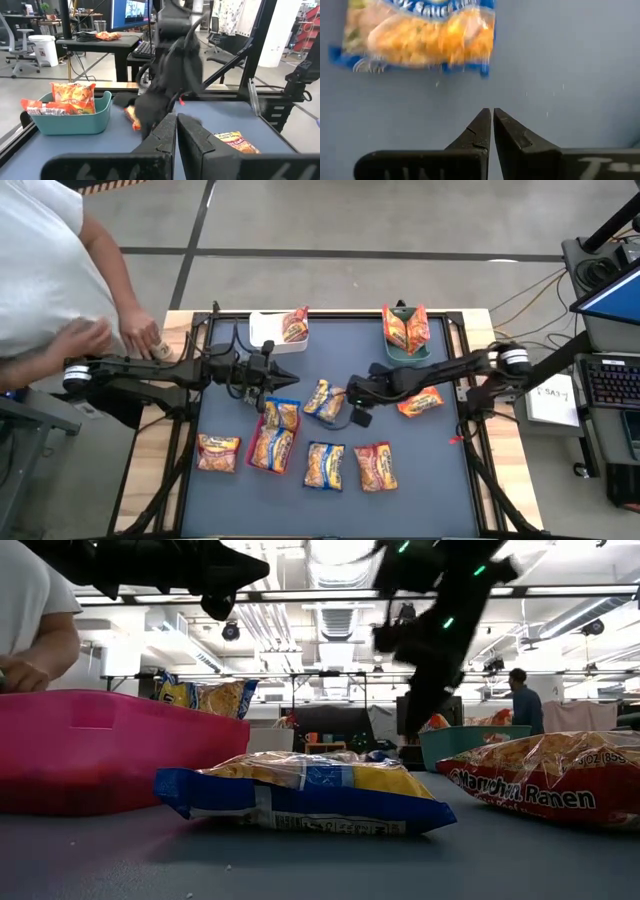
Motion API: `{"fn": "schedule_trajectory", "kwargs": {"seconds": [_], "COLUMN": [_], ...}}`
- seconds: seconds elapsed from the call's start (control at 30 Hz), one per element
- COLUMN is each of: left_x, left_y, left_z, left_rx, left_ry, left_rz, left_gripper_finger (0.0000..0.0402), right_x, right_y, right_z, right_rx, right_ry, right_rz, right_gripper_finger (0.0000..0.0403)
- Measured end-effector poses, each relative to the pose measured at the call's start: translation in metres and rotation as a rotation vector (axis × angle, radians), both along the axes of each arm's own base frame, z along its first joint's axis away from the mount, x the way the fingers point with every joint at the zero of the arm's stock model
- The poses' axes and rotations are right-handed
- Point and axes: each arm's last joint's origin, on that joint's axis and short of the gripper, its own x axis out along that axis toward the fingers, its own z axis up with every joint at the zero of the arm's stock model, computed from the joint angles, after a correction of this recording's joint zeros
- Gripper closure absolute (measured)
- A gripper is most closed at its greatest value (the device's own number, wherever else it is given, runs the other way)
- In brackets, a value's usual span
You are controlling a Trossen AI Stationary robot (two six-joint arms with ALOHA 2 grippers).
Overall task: Sort Maruchan noodles
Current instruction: Put the top blue noodle pack into the red bin
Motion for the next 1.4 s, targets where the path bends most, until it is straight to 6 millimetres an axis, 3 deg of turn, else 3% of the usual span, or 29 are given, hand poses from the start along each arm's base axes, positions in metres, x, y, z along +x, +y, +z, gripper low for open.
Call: {"fn": "schedule_trajectory", "kwargs": {"seconds": [0.07, 0.2, 0.37, 0.57, 0.73, 1.0, 1.1, 1.4], "left_x": [0.000, 0.000, 0.000, 0.000, 0.000, 0.003, 0.006, 0.030], "left_y": [0.000, 0.000, 0.000, 0.000, 0.000, 0.000, 0.000, 0.003], "left_z": [0.000, 0.000, 0.000, 0.002, 0.006, 0.005, 0.002, -0.013], "left_rx": [-0.008, -0.014, -0.022, -0.020, -0.007, -0.006, -0.008, -0.031], "left_ry": [0.000, 0.001, -0.003, -0.020, -0.063, -0.067, -0.056, -0.014], "left_rz": [0.000, -0.001, -0.001, 0.005, 0.007, 0.008, 0.008, 0.009], "left_gripper_finger": [0.0402, 0.0402, 0.0402, 0.0402, 0.0402, 0.0402, 0.0402, 0.0402], "right_x": [-0.012, -0.036, -0.046, -0.033, -0.010, 0.027, 0.028, 0.006], "right_y": [0.005, 0.012, 0.015, 0.008, -0.001, -0.008, -0.008, -0.008], "right_z": [0.008, 0.002, 0.000, -0.010, -0.027, -0.056, -0.064, -0.033], "right_rx": [0.021, 0.061, 0.100, 0.061, 0.007, -0.004, 0.004, 0.022], "right_ry": [-0.049, -0.098, -0.331, -0.619, -0.695, -0.602, -0.499, -0.244], "right_rz": [-0.016, -0.068, -0.051, 0.031, 0.059, 0.124, 0.138, 0.126], "right_gripper_finger": [0.0391, 0.0390, 0.0390, 0.0390, 0.0390, 0.0390, 0.0390, 0.0390]}}
